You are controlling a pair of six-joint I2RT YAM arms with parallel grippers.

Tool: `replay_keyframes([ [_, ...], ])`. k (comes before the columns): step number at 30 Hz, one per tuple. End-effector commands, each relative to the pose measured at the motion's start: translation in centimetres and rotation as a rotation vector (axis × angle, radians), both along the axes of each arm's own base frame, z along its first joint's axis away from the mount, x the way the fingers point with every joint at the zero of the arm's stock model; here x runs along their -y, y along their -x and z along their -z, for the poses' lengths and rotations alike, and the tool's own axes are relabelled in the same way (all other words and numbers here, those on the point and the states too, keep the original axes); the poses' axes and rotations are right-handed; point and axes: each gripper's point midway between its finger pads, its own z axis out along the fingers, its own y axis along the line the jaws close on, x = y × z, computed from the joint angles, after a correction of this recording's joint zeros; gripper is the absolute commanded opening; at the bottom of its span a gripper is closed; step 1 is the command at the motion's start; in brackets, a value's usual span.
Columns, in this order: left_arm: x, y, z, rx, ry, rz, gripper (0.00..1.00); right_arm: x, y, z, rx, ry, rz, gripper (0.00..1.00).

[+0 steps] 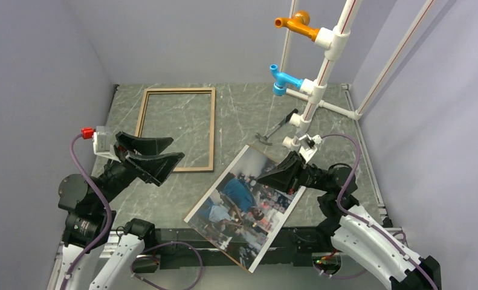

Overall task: Put the photo into the frame
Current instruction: Pick up the photo frame item at the center of the board.

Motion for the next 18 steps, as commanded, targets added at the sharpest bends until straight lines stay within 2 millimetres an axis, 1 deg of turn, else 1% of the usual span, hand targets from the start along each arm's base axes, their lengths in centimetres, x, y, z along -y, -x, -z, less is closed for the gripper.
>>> replay_keyframes([
  [1,-1.1,-0.8,0.9,-0.053,-0.024,-0.094,0.98,-0.1,-2.0,-0.5,-0.015,0.071,0.118,0.00],
  [5,-2.5,-2.1,2.8,-0.141,-0.101,-0.202,0.99,0.0,-3.8,0.5,-0.080,0.168,0.205,0.00],
  [8,-4.9,-3.7,5.2,-0.265,-0.177,-0.365,0.99,0.1,-5.0,0.6,-0.112,0.237,0.260,0.00],
  [11,-8.0,-5.0,7.7,-0.396,-0.235,-0.554,0.99,0.2,-5.9,1.2,-0.146,0.324,0.292,0.00],
  [12,-8.9,-5.2,8.8,-0.446,-0.261,-0.602,0.99,0.2,-6.3,1.2,-0.155,0.353,0.302,0.00],
  [13,-9.7,-5.4,9.3,-0.470,-0.273,-0.650,0.99,0.2,-6.6,1.3,-0.161,0.380,0.310,0.00],
  [15,-10.9,-5.7,11.1,-0.546,-0.322,-0.718,0.99,0.3,-7.2,1.4,-0.172,0.433,0.328,0.00],
  [18,-11.8,-6.3,13.2,-0.629,-0.391,-0.774,0.99,0.7,-7.7,1.3,-0.170,0.493,0.357,0.00],
])
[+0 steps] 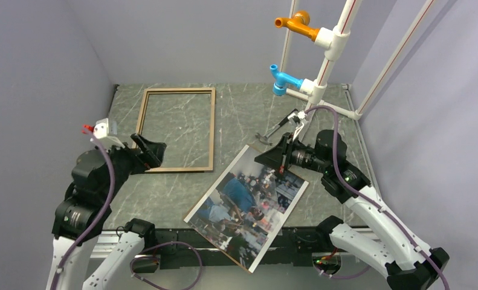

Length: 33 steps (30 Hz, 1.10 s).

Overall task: Put the photo into the frame
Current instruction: Pick up the photo frame item at the center of the board, then adjust the photo frame at the center of the board.

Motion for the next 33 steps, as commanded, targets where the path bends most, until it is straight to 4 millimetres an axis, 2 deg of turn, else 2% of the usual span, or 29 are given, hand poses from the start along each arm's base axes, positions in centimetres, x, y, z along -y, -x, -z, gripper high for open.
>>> replay_keyframes([
  [1,-3.4,-0.8,4.8,-0.214,-0.151,-0.174,0.99,1.3,-0.7,-0.2,0.020,0.126,0.060,0.00],
  [6,-2.1,-2.8,9.0,-0.384,-0.220,-0.121,0.99,2.2,-0.7,-1.6,0.030,0.186,0.089,0.00],
  [11,1.1,-5.4,13.8,-0.539,-0.235,0.023,1.00,2.6,-0.2,-2.8,0.011,0.221,0.074,0.00],
  [17,4.2,-8.5,19.5,-0.682,-0.226,0.136,0.99,3.7,-0.3,-4.7,-0.028,0.247,0.144,0.00],
  [20,5.8,-9.9,21.5,-0.715,-0.198,0.182,0.95,4.3,-0.5,-4.9,-0.054,0.271,0.190,0.00],
  [24,8.2,-11.7,23.2,-0.716,-0.165,0.239,0.93,4.7,-0.4,-4.7,-0.090,0.275,0.215,0.00],
  [26,9.3,-12.7,23.7,-0.712,-0.174,0.252,0.93,4.9,-0.1,-4.5,-0.105,0.268,0.225,0.00],
  [30,11.6,-14.0,26.0,-0.759,-0.217,0.276,0.91,5.7,0.3,-4.4,-0.124,0.269,0.262,0.00],
  [33,13.1,-14.9,27.8,-0.798,-0.226,0.290,0.83,6.5,0.5,-4.5,-0.127,0.282,0.296,0.00],
])
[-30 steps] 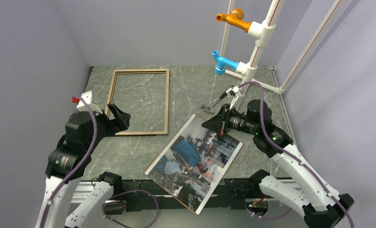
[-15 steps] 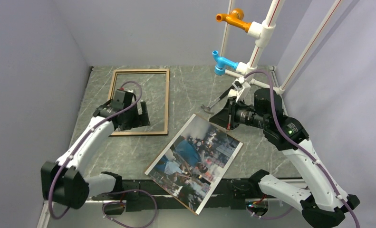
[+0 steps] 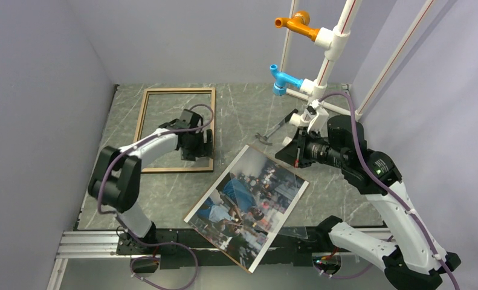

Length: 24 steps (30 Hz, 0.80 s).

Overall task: Put the photo into the frame
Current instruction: Adjust the photo frame at the center of the board.

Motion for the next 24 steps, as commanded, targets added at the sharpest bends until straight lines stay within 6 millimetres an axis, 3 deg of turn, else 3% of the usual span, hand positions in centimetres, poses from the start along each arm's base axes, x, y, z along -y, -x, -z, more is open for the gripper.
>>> replay_keyframes([
  [1,3.3,-3.0,0.3,0.040,0.041,0.021,0.80,1.6,0.7,-1.8,0.030,-0.020,0.077,0.00],
  [8,6.2,-3.1,4.5,-0.029,0.009,0.070,0.60,2.3,1.6,-1.5,0.014,-0.021,0.090,0.00],
  [11,7.5,-2.7,5.0,-0.041,0.024,0.075,0.43,2.4,1.7,-1.1,0.006,-0.012,0.093,0.00],
  [14,8.3,-2.5,5.1,-0.051,0.021,0.081,0.18,2.4,1.6,-0.9,0.004,-0.006,0.095,0.00],
  [17,8.9,-2.5,4.9,-0.055,0.027,0.080,0.05,2.4,1.4,-0.7,0.003,-0.001,0.096,0.00],
  [24,10.0,-1.8,4.4,-0.051,0.029,0.100,0.00,2.5,1.3,0.0,-0.004,0.012,0.104,0.00],
])
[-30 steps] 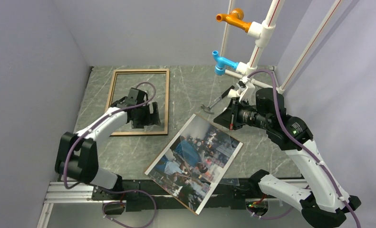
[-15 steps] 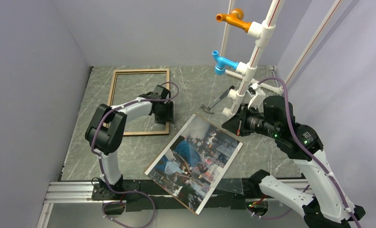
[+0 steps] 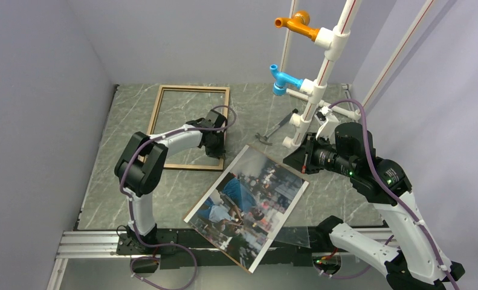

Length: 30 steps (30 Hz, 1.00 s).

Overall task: Put the photo into the frame
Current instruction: Adjust the photo frame at the center of the board.

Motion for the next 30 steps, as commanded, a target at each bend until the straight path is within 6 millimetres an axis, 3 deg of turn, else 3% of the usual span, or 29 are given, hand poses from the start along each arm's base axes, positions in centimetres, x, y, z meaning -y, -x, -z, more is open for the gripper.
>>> replay_keyframes([
  [1,2.2,0.9,0.7,-0.028,0.048,0.052,0.00,0.2,-0.3,-0.4,0.018,-0.010,0.022,0.00],
  [8,1.8,0.9,1.1,-0.043,0.022,-0.006,0.00,0.0,-0.4,0.3,0.006,-0.010,0.021,0.00],
  [15,0.2,0.3,0.2,-0.025,-0.021,-0.110,0.00,-0.2,-0.6,0.9,-0.005,-0.007,0.020,0.00],
  [23,0.5,0.1,-0.4,-0.020,0.026,-0.165,0.00,-0.3,-0.7,1.3,-0.011,-0.006,0.019,0.00],
  [30,-1.6,0.9,-1.1,0.013,-0.002,-0.275,0.00,-0.4,-0.7,1.4,-0.013,-0.011,0.017,0.00],
])
